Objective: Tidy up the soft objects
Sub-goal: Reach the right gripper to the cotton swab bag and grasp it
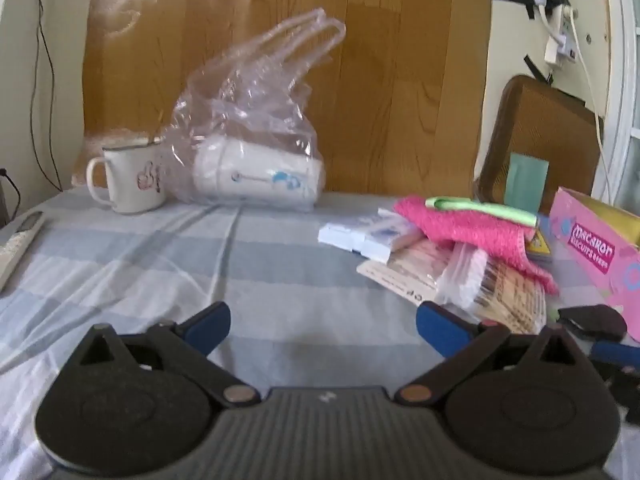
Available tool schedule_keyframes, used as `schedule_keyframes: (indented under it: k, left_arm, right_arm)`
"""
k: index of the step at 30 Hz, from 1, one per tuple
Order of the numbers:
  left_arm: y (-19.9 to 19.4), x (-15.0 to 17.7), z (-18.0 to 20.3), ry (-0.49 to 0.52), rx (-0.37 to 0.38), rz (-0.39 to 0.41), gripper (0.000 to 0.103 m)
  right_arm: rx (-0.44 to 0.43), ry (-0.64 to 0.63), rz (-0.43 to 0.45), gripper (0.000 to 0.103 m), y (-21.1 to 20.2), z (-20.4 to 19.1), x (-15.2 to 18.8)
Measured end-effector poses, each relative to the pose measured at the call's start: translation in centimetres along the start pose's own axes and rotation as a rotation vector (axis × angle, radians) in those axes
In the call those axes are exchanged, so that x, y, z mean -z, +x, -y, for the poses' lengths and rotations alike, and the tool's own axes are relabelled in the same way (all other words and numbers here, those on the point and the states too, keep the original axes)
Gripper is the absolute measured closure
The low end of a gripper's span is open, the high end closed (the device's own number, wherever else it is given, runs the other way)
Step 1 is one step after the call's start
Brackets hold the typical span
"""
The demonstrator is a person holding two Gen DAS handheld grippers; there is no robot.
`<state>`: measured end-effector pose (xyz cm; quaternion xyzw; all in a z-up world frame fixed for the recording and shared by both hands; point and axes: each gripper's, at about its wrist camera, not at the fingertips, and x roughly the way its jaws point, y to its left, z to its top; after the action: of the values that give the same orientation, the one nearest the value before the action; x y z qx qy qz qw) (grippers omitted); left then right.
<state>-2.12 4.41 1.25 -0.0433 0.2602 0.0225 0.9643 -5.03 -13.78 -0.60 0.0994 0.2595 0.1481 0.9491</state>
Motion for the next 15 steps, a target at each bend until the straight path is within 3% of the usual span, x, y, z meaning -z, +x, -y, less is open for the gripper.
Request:
schedule_keyframes:
  k: [5, 8, 9, 11, 15]
  left_arm:
    - [-1.3, -0.1, -0.1, 0.001, -0.003, 0.074, 0.0]
    - [-1.5, 0.0, -0.3, -0.005, 0.002, 0.076, 0.0]
    - [-1.4, 0.0, -0.4, -0.014, 0.002, 0.07, 0.0]
    - [-1.2, 0.0, -0.9, -0.043, 0.004, 0.055, 0.0]
    - [-0.7, -0.1, -2.1, -0.106, 0.025, 0.021, 0.0]
  right_arm:
    - [0.02, -0.095, -0.079, 0.036, 3.3, -2.2, -1.9]
    - [0.062, -0.113, -0.078, 0.036, 5.5, -2.4, -2.7]
    - [0.054, -0.119, -0.077, 0.039, 6.0, -2.4, -2.9]
    - [0.041, -0.122, -0.076, 0.057, 6.1, -2.6, -3.0]
    - [0.027, -0.192, -0.061, 0.061, 3.4, -3.2, -2.0]
